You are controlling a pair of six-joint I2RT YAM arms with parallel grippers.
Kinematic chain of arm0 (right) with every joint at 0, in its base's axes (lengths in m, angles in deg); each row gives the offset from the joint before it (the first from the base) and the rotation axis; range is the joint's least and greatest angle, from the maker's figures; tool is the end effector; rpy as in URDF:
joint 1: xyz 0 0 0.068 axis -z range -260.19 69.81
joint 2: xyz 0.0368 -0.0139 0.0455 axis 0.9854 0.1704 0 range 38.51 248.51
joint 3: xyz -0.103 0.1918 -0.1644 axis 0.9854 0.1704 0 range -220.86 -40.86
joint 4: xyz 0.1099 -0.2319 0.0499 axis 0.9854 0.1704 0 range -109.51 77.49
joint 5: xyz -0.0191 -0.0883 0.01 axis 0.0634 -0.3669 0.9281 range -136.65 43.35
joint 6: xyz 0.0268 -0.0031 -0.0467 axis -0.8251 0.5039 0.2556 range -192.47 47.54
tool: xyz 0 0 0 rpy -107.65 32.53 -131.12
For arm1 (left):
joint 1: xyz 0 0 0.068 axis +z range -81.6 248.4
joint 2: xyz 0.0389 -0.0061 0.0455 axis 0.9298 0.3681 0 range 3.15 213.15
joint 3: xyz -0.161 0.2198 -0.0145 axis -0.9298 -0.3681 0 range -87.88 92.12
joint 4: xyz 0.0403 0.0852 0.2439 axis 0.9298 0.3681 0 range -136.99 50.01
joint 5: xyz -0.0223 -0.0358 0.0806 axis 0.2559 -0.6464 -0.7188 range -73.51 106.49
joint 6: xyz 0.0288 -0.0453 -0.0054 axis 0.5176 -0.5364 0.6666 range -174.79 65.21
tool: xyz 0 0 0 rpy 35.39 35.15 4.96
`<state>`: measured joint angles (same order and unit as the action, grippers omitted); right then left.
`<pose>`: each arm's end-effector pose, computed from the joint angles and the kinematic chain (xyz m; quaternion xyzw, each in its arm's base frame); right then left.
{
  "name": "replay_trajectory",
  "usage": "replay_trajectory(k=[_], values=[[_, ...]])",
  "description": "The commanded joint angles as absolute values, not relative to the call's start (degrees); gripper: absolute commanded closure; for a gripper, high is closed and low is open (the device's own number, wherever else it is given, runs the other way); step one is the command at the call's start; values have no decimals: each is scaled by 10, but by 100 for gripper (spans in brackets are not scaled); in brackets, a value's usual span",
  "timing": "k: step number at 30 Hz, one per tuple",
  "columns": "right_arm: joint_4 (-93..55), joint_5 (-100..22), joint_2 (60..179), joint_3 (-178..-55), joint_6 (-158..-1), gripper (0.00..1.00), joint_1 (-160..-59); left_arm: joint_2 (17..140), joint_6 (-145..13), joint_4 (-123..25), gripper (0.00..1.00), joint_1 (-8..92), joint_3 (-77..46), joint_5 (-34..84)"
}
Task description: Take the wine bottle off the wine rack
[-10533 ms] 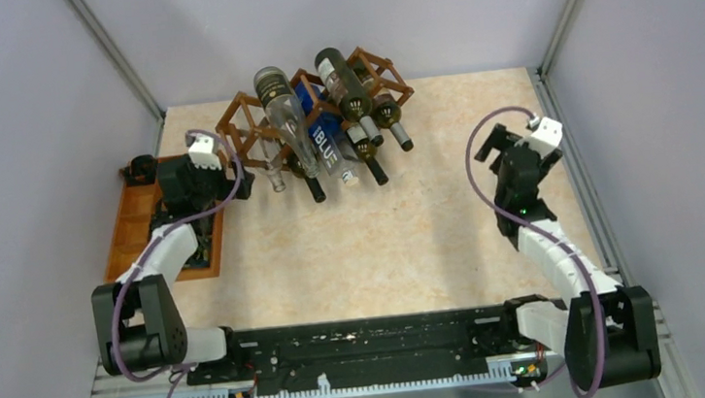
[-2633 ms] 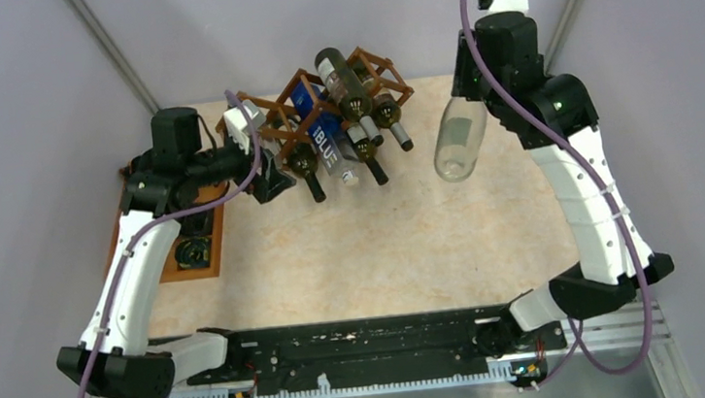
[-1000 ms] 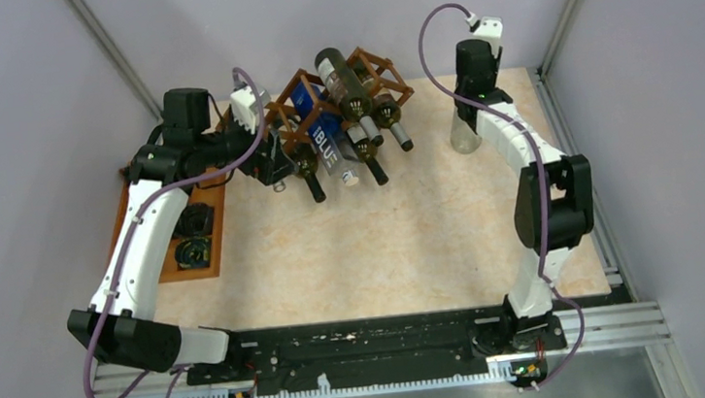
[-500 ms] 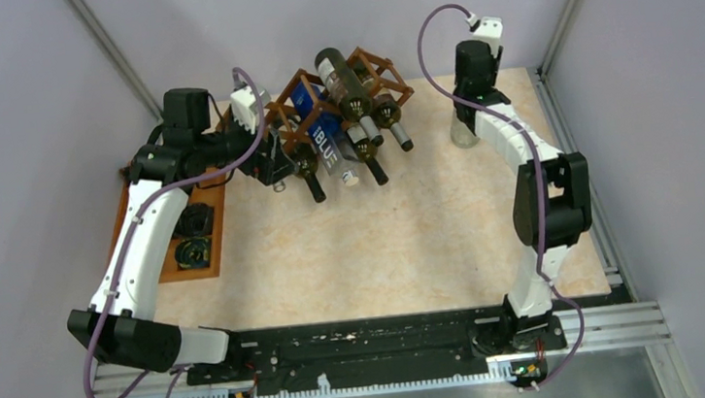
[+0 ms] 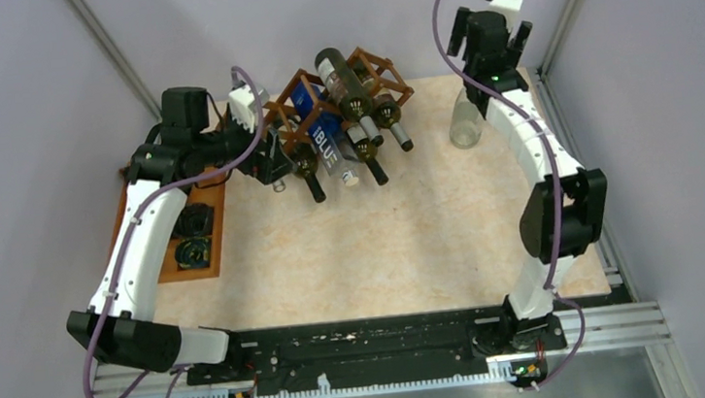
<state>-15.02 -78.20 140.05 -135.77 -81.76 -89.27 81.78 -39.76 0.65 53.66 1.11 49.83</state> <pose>0.4230 0.0487 0.3833 0.1741 0.7429 -0.1097 0.6370 0.2666 -0.0903 0.4125 0.3436 0.7968 -0.2560 0.4260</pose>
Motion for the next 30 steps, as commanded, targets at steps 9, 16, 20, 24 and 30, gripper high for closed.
replay_trajectory(k=[9,16,20,24,30], values=[[93,-698,1306,-1555,-836,1,-1049,811,-407,7,1,560,37,462],[186,-525,1358,-1583,-868,2,-1091,818,-391,9,1,575,21,431],[231,-470,1404,-1605,-863,2,-1091,807,-389,7,1,579,6,432],[223,-421,1423,-1589,-859,4,-1091,791,-385,0,1,579,-7,438],[228,-410,1462,-1584,-855,9,-1090,782,-381,2,1,579,-16,440]])
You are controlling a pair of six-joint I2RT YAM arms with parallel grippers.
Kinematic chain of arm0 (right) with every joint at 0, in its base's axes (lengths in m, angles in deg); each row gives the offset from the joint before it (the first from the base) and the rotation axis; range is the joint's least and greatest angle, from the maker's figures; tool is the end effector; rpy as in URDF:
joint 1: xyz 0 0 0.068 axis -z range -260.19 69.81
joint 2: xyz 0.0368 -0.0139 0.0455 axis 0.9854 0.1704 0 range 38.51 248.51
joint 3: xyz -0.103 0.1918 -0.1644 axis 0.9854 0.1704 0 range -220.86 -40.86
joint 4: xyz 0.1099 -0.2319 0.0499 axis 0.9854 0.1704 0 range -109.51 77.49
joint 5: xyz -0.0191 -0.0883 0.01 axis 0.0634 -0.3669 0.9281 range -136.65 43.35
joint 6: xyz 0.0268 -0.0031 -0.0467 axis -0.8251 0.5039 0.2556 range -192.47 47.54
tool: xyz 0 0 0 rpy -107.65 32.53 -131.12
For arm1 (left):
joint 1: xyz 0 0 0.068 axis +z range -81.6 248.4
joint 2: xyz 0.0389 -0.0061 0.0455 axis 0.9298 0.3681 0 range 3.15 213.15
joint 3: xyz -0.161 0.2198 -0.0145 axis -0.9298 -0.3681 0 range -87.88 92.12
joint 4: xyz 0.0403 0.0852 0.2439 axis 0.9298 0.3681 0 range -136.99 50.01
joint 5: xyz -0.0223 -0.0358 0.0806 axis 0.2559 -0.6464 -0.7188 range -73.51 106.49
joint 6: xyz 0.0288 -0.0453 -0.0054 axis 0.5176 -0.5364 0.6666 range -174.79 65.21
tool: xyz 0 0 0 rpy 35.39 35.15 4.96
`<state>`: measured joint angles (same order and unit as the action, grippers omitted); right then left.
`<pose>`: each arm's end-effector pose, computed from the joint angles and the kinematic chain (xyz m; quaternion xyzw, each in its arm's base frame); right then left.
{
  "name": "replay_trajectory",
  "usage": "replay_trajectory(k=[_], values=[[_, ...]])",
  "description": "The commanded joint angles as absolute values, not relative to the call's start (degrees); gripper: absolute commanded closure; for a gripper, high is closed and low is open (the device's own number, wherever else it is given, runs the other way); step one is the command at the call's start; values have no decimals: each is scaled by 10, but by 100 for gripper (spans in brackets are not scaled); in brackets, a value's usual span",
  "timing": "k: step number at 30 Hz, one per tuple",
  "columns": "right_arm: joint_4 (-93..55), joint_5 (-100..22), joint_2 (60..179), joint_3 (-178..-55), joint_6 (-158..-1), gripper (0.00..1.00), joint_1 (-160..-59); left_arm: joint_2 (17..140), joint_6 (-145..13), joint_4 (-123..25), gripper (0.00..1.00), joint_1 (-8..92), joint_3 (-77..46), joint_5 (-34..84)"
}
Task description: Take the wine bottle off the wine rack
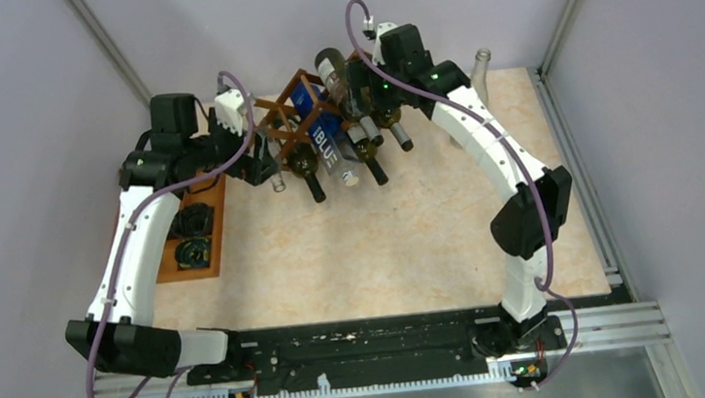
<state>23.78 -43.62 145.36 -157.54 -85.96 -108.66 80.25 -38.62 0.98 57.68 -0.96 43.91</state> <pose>0.3674 0.2014 0.4067 -0.1272 0.8713 0.1913 0.4337 0.2675 -0.0673 0.4065 0.3040 0.8257 -0.1927 0.4344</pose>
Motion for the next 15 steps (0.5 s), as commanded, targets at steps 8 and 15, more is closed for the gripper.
replay_trajectory(k=[8,15], values=[[218,-422,1503,-1573,-854,15,-1089,771,-375,0,1,579,-22,456],[186,-406,1519,-1549,-861,17,-1083,765,-369,1,1,579,-29,471]])
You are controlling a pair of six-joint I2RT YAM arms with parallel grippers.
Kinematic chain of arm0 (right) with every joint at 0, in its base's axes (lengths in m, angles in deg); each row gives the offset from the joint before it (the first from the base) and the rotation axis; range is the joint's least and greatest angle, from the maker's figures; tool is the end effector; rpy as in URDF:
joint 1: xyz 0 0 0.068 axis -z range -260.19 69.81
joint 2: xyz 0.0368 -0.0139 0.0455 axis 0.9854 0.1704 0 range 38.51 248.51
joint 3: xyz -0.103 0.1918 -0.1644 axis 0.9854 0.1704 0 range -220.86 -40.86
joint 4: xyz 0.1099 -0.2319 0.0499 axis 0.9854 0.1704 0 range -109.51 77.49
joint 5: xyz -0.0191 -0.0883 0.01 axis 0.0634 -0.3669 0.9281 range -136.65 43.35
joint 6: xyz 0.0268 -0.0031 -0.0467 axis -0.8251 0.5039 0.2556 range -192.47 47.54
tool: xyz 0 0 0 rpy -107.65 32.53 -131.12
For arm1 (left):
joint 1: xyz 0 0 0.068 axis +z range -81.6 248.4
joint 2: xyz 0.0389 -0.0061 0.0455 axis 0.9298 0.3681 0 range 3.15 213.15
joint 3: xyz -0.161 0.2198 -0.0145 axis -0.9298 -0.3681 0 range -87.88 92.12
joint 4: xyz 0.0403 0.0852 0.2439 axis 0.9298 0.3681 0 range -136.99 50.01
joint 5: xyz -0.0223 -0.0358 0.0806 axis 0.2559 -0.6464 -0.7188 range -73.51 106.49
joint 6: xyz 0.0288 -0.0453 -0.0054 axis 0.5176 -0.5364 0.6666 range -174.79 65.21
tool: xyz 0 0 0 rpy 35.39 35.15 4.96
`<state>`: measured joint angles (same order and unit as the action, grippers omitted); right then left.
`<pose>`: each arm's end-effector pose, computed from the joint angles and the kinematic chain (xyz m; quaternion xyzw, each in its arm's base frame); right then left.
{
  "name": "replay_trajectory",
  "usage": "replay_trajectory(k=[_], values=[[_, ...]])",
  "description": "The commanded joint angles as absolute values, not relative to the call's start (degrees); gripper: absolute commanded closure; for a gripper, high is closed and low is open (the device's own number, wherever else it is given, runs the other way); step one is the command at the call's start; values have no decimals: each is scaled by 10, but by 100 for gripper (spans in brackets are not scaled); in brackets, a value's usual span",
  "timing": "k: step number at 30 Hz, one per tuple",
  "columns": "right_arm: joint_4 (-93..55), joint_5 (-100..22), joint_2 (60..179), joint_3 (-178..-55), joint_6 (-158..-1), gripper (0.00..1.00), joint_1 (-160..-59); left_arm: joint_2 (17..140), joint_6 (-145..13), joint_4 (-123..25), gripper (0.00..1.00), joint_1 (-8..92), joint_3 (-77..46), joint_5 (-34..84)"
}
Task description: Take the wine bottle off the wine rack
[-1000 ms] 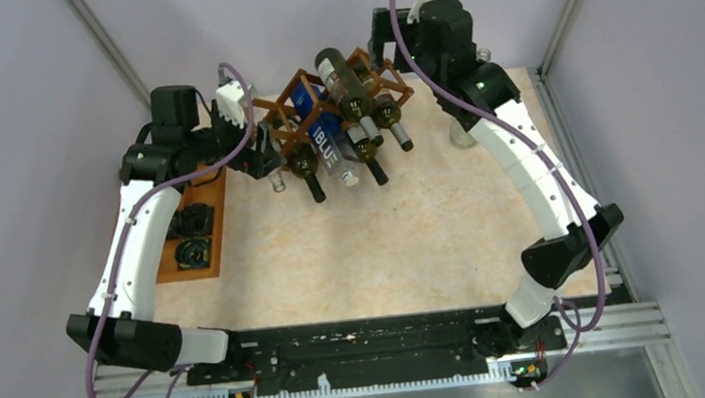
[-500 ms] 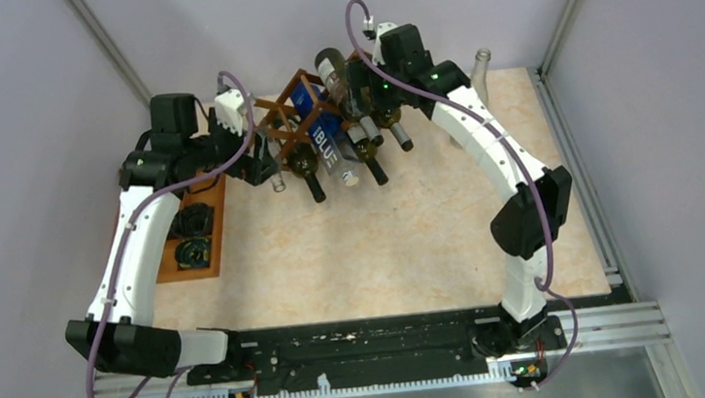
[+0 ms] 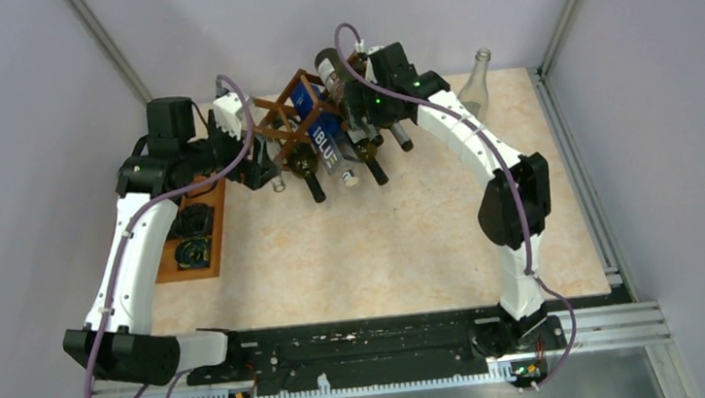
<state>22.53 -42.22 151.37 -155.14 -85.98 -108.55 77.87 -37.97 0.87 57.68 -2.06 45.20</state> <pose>0.3938 0.2157 0.3515 -0.1333 0.8982 0.1820 0.3773 0.2559 -0.0658 0.4112 0.3141 0.8147 -0.1982 0.4452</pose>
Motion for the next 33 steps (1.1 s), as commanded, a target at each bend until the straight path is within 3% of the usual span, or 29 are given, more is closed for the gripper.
replay_trajectory(k=[1,11,23,33], values=[[184,-403,1523,-1551,-861,18,-1083,764,-368,1,1,579,-30,472],[149,-354,1537,-1531,-875,37,-1081,758,-365,-4,2,579,-36,480],[123,-350,1493,-1502,-890,100,-1080,748,-348,-4,1,579,-45,488],[114,-313,1389,-1482,-899,100,-1080,730,-315,-13,1,579,-64,493]])
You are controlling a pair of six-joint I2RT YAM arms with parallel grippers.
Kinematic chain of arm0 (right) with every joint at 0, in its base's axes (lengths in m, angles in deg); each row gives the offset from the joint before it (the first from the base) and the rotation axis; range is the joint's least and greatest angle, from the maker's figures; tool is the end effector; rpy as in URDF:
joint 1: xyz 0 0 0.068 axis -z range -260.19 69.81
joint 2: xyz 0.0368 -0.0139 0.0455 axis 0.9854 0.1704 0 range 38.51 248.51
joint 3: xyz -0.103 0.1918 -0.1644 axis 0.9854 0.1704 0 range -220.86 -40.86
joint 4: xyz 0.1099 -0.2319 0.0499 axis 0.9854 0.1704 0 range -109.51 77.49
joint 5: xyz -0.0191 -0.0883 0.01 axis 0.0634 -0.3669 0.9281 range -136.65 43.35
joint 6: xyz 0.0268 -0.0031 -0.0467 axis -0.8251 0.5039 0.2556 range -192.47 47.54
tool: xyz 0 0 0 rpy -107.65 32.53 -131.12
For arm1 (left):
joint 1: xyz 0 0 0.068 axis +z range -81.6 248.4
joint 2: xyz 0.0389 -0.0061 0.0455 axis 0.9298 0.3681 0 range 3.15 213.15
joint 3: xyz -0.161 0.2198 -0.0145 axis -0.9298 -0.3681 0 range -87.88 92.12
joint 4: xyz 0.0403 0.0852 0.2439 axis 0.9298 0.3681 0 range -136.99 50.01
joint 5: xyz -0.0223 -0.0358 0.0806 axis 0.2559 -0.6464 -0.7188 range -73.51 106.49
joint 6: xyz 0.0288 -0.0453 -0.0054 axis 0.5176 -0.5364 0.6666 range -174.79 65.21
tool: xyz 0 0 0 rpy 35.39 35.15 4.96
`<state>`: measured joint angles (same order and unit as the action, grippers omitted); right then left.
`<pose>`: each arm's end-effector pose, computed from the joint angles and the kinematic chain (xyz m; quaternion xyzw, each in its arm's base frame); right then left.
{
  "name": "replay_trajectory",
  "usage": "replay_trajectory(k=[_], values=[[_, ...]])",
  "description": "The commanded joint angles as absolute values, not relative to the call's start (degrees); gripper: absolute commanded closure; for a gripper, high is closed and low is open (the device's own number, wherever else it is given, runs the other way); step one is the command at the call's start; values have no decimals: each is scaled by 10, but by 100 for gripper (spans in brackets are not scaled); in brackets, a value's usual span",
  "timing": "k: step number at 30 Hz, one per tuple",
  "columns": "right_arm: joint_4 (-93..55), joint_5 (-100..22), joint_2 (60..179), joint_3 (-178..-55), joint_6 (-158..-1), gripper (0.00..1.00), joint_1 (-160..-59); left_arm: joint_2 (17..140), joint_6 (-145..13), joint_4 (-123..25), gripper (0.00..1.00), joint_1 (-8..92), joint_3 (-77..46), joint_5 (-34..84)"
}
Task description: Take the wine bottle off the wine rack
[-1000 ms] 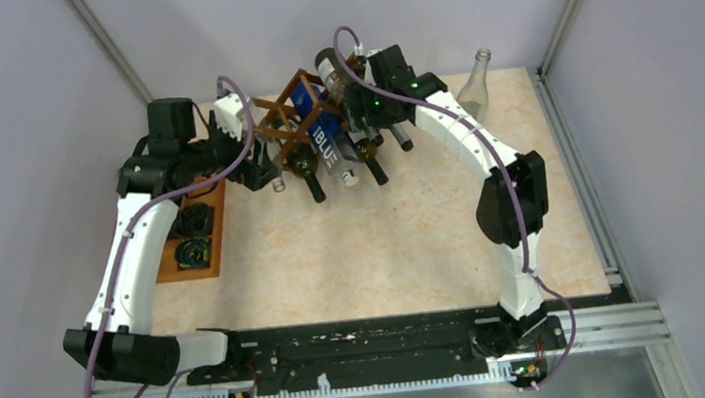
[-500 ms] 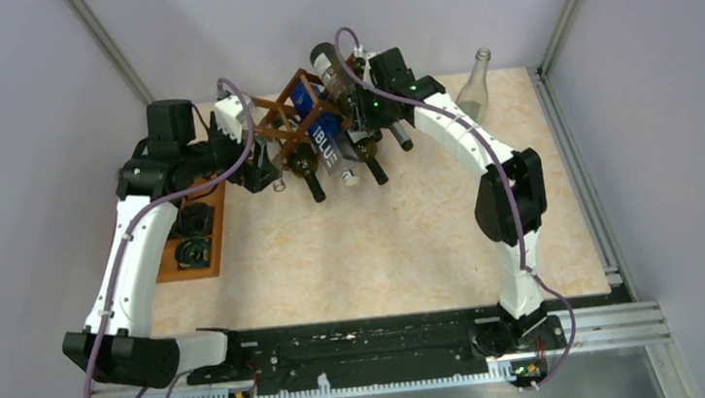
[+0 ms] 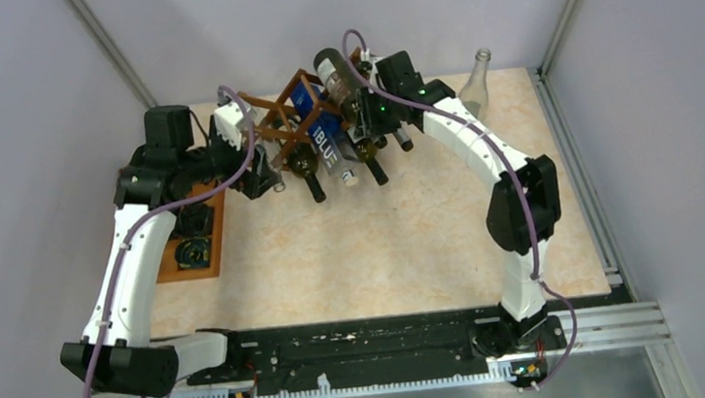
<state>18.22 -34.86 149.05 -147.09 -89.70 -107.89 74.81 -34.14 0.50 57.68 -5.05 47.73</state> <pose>0.3881 0.2120 0.3292 -0.1245 0.9013 0.2412 0.3377 0.2421 -0.0646 0.4085 0.3494 0.7944 -0.2017 0.4540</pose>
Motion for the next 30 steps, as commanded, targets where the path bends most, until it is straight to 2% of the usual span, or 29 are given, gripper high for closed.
replay_trajectory(k=[1,6,12,23,27,30], values=[[115,-307,1378,-1476,-899,100,-1080,726,-309,-18,1,579,-70,493],[125,-265,1326,-1449,-900,100,-1080,699,-251,-42,1,579,-98,512],[136,-211,1260,-1394,-906,100,-1099,653,-95,-55,1,579,-139,541],[183,-224,1224,-1347,-911,100,-1236,538,273,-119,1,578,-251,579],[184,-232,1233,-1348,-912,100,-1283,498,338,-176,1,578,-310,582],[190,-233,1242,-1357,-913,100,-1307,478,385,-165,1,578,-337,588]])
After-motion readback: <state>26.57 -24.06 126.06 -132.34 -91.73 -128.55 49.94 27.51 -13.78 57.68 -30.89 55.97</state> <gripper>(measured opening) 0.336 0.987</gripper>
